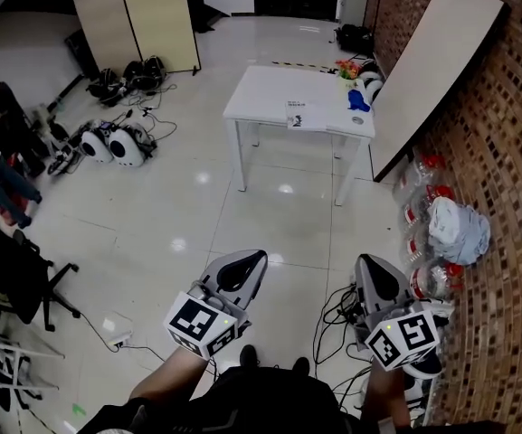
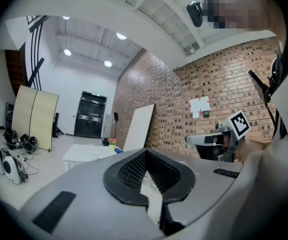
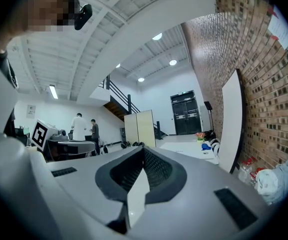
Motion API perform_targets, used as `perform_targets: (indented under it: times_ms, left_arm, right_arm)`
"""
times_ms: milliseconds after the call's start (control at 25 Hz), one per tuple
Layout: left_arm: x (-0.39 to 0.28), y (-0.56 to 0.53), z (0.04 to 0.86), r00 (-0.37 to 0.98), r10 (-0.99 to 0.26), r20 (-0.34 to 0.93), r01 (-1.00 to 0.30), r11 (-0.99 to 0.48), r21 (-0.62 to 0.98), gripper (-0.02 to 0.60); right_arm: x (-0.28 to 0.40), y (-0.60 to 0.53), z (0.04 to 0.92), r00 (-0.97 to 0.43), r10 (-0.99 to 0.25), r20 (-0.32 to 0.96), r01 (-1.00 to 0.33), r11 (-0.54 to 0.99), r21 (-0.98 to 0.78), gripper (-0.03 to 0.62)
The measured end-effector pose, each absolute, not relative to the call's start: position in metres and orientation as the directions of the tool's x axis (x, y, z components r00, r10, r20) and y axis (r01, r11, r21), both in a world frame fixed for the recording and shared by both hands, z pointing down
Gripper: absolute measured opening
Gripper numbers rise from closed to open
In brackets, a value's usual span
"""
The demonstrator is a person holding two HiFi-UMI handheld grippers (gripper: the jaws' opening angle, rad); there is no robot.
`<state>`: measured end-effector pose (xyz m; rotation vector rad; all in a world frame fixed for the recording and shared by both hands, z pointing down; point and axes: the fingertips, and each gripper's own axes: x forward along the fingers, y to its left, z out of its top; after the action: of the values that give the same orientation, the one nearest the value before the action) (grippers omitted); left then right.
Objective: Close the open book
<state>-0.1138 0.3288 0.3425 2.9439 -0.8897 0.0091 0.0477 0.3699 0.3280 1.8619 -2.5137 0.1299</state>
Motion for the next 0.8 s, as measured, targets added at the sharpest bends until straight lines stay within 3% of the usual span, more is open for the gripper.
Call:
perform_targets:
  times_ms: [800]
  left_arm:
    - [-0.092,0.369,0.327,0.816,-0.579,0.013,-0.579,-0.815,0.033,-0.005]
  right_arm:
    - [0.059,0.400,0.320,-0.350,-0.936,0.036,-0.937,0.349,-0.032,0.000]
